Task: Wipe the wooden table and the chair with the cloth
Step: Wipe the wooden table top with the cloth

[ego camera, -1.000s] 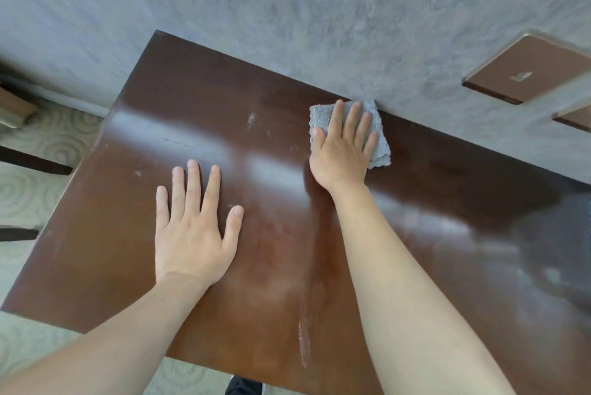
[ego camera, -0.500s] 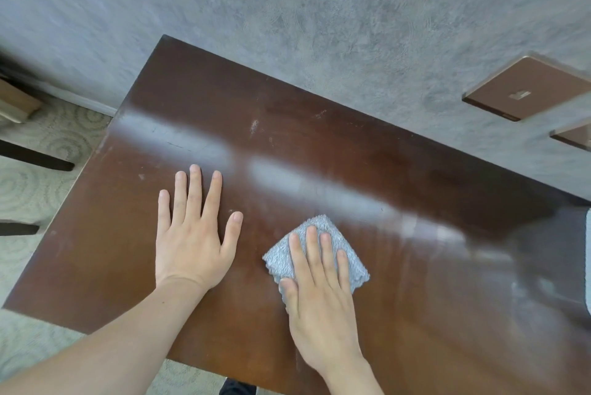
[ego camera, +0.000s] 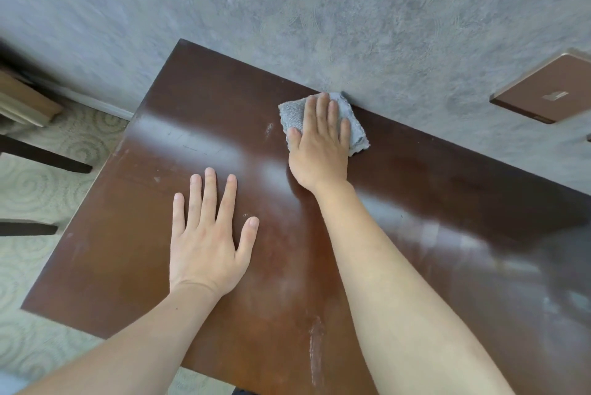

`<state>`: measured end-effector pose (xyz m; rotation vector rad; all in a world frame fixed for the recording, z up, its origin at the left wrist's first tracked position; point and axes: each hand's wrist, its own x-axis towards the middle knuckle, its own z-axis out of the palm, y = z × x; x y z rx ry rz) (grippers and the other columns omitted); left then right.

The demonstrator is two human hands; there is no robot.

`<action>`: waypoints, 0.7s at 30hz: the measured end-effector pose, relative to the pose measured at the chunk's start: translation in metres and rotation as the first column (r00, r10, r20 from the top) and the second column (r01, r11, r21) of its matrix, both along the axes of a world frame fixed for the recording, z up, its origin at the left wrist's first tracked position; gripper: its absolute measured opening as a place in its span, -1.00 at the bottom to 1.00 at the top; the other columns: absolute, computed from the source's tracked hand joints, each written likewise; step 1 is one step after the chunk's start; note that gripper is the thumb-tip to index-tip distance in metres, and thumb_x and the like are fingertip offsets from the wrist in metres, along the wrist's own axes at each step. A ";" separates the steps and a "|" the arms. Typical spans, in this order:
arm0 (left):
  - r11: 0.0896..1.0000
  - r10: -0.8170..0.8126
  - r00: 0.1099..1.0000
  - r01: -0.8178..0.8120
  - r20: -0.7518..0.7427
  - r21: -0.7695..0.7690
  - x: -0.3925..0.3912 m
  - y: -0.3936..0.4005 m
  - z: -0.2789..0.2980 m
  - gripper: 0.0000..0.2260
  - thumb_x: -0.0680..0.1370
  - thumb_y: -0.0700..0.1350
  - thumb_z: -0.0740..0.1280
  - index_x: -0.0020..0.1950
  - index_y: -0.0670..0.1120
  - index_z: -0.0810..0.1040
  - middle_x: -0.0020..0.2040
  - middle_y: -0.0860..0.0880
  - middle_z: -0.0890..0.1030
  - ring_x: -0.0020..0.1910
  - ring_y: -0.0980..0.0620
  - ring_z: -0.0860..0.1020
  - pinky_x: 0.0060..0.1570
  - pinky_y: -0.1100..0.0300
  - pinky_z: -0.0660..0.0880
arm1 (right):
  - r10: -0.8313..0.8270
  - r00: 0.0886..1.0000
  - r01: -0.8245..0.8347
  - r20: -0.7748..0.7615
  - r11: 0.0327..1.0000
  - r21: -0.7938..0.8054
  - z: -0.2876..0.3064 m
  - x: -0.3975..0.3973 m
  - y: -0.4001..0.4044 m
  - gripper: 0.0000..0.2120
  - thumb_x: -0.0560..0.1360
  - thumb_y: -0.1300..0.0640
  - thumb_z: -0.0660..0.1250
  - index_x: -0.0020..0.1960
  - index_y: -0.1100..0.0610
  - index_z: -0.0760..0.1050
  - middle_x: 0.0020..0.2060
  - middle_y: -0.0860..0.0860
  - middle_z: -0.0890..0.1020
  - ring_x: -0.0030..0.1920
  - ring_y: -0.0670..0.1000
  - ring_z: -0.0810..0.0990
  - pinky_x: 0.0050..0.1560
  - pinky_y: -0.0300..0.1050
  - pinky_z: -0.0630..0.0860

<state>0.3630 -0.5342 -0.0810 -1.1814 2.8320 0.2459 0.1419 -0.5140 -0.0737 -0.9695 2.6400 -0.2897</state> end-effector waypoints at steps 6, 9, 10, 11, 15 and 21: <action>1.000 0.007 1.000 -0.007 0.004 0.025 0.000 0.000 0.003 -0.36 0.64 0.23 -0.10 0.65 -0.06 0.11 0.66 -0.14 0.04 0.64 -0.13 -0.04 0.58 -0.16 -0.05 | 0.227 0.974 -0.227 -0.008 0.971 -0.076 0.011 0.045 0.069 -0.44 0.69 0.00 0.02 0.63 0.07 -0.05 0.63 -0.01 -0.05 0.61 -0.01 -0.14 0.59 0.03 -0.20; 1.000 -0.001 1.000 0.001 0.014 0.019 0.000 -0.001 0.003 -0.37 0.65 0.23 -0.08 0.65 -0.05 0.12 0.66 -0.13 0.04 0.64 -0.14 -0.04 0.58 -0.16 -0.04 | 0.252 0.966 -0.246 0.049 0.964 -0.097 0.018 0.082 0.107 -0.47 0.69 0.01 -0.01 0.63 0.06 0.01 0.62 -0.04 0.00 0.61 -0.05 -0.13 0.59 0.00 -0.17; 1.000 -0.004 1.000 0.004 0.016 0.015 0.000 -0.001 0.003 -0.37 0.65 0.23 -0.08 0.65 -0.05 0.12 0.66 -0.13 0.04 0.64 -0.14 -0.04 0.58 -0.16 -0.04 | 0.248 0.966 -0.239 0.075 0.964 -0.113 0.019 0.086 0.111 -0.49 0.69 0.01 -0.05 0.62 0.06 0.05 0.61 -0.04 0.03 0.61 -0.07 -0.11 0.59 -0.03 -0.16; 1.000 -0.007 1.000 0.007 0.017 0.012 0.000 -0.001 0.002 -0.36 0.65 0.23 -0.08 0.66 -0.06 0.11 0.66 -0.13 0.03 0.64 -0.14 -0.04 0.58 -0.15 -0.05 | 0.211 0.970 -0.191 0.120 0.969 -0.159 0.021 0.086 0.109 -0.50 0.69 0.00 -0.06 0.61 0.05 0.11 0.61 -0.04 0.10 0.61 -0.08 -0.05 0.59 -0.05 -0.11; 1.000 -0.010 1.000 0.010 0.016 0.010 0.001 -0.001 0.002 -0.36 0.64 0.24 -0.09 0.66 -0.05 0.11 0.66 -0.13 0.03 0.64 -0.13 -0.04 0.57 -0.16 -0.05 | -0.086 0.933 0.237 0.350 0.879 -0.413 0.036 0.058 0.050 -0.59 0.65 -0.01 -0.03 0.42 -0.01 0.38 0.25 -0.12 0.53 0.30 -0.05 0.46 0.24 -0.26 0.30; 1.000 -0.012 1.000 0.012 0.000 0.013 0.001 -0.002 0.000 -0.34 0.65 0.26 -0.18 0.66 -0.04 0.10 0.66 -0.12 0.03 0.64 -0.12 -0.05 0.57 -0.16 -0.04 | 0.140 0.990 -0.138 0.001 0.982 -0.129 0.017 0.016 -0.052 -0.49 0.70 0.01 -0.03 0.61 0.15 0.04 0.61 0.14 0.09 0.60 0.16 0.01 0.57 0.05 -0.06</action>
